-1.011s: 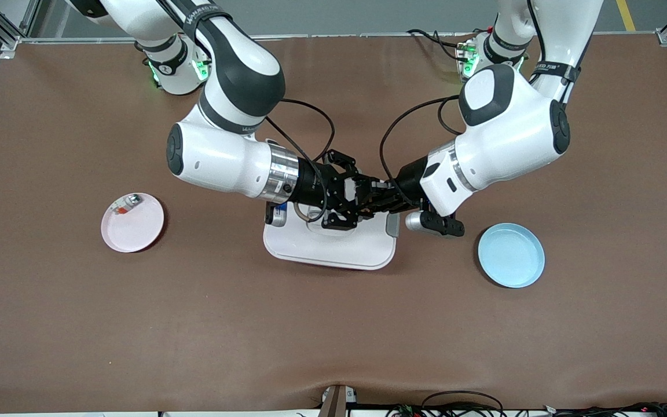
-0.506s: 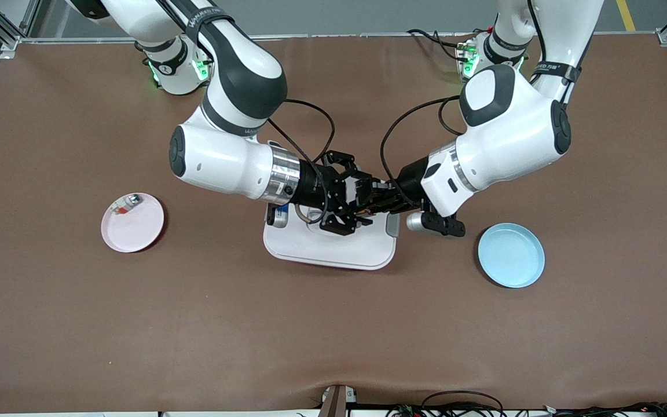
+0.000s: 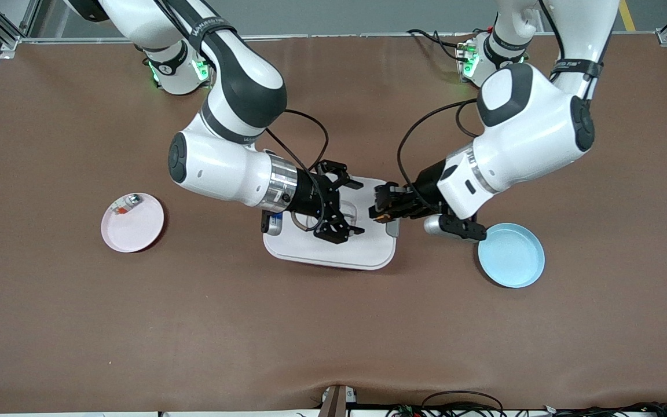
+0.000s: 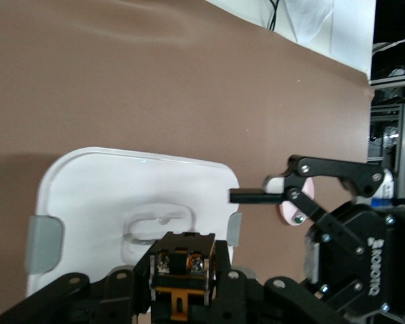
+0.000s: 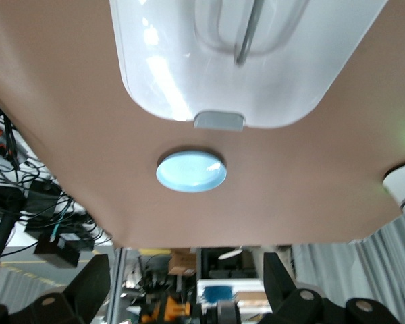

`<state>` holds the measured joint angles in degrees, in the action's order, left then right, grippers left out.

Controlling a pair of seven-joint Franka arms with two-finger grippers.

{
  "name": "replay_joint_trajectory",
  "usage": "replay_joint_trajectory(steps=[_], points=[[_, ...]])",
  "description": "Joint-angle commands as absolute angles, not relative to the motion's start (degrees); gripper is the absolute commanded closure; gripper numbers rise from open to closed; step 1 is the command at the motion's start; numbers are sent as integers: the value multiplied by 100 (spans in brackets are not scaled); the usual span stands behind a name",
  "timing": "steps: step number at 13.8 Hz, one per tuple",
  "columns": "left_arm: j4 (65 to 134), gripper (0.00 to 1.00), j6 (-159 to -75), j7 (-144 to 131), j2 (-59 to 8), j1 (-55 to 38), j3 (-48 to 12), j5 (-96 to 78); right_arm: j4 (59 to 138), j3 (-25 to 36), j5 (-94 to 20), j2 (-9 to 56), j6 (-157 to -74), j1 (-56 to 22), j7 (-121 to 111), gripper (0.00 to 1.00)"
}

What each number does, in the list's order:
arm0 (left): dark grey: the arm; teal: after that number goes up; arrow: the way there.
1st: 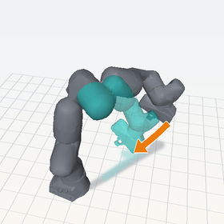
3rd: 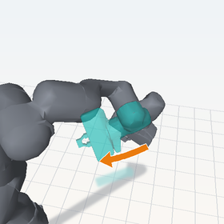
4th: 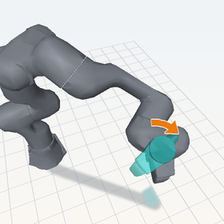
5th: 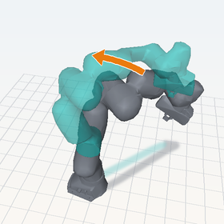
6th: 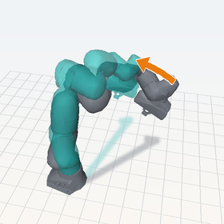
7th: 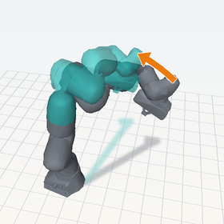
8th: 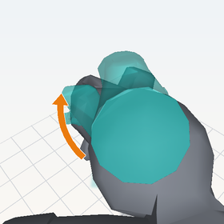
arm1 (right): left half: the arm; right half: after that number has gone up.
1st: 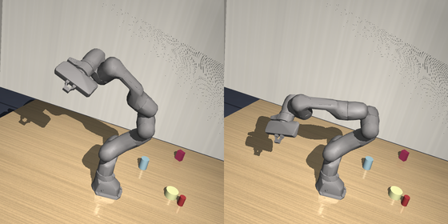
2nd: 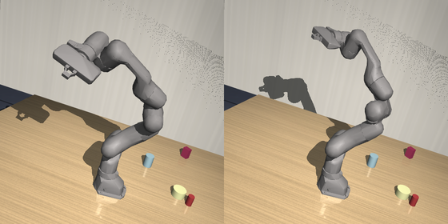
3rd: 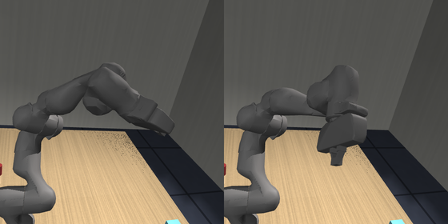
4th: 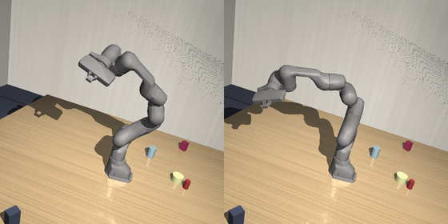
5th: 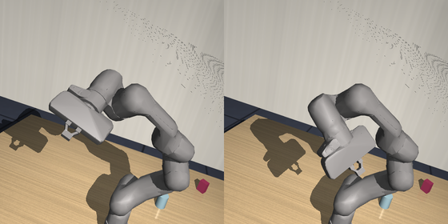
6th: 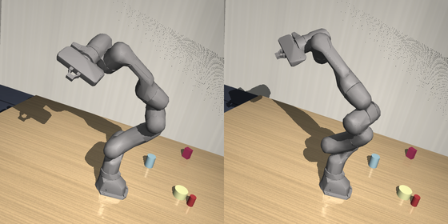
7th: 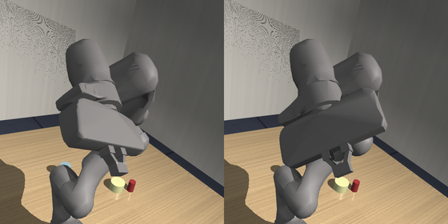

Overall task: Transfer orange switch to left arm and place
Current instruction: 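Carry the switch toward the blue plate while the right gripper withdraws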

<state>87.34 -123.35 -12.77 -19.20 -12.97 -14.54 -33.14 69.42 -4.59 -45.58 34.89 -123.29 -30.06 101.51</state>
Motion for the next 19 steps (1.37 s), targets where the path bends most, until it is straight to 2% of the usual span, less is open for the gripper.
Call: replay_joint_trajectory(steps=[1,5,8,10,14,19], points=[[8859,100,-11674,-1327,-1530,-1108,-1450,-2788,6672,-492,-4386,3481,-11465,-2682,9705,0],[8868,100,-11085,-1493,-1178,-888,-1450,-1812,6504,-466,-4202,3454,-10066,-2084,8669,0],[8833,100,-10628,-2615,-1064,-406,-1433,-1723,6513,-475,-3307,3182,-9126,-1873,7571,0],[8789,100,-10389,-3188,-941,-290,-1476,-788,6504,-466,-3147,3155,-8546,-1610,6912,0],[8684,100,-10178,-3462,-975,-1,-1450,-308,6513,-466,-2568,3050,-7736,-1117,5374,0],[8736,100,-9801,-6298,-1230,378,-1433,-211,6504,-475,-1864,3015,-6989,-494,3572,0]])
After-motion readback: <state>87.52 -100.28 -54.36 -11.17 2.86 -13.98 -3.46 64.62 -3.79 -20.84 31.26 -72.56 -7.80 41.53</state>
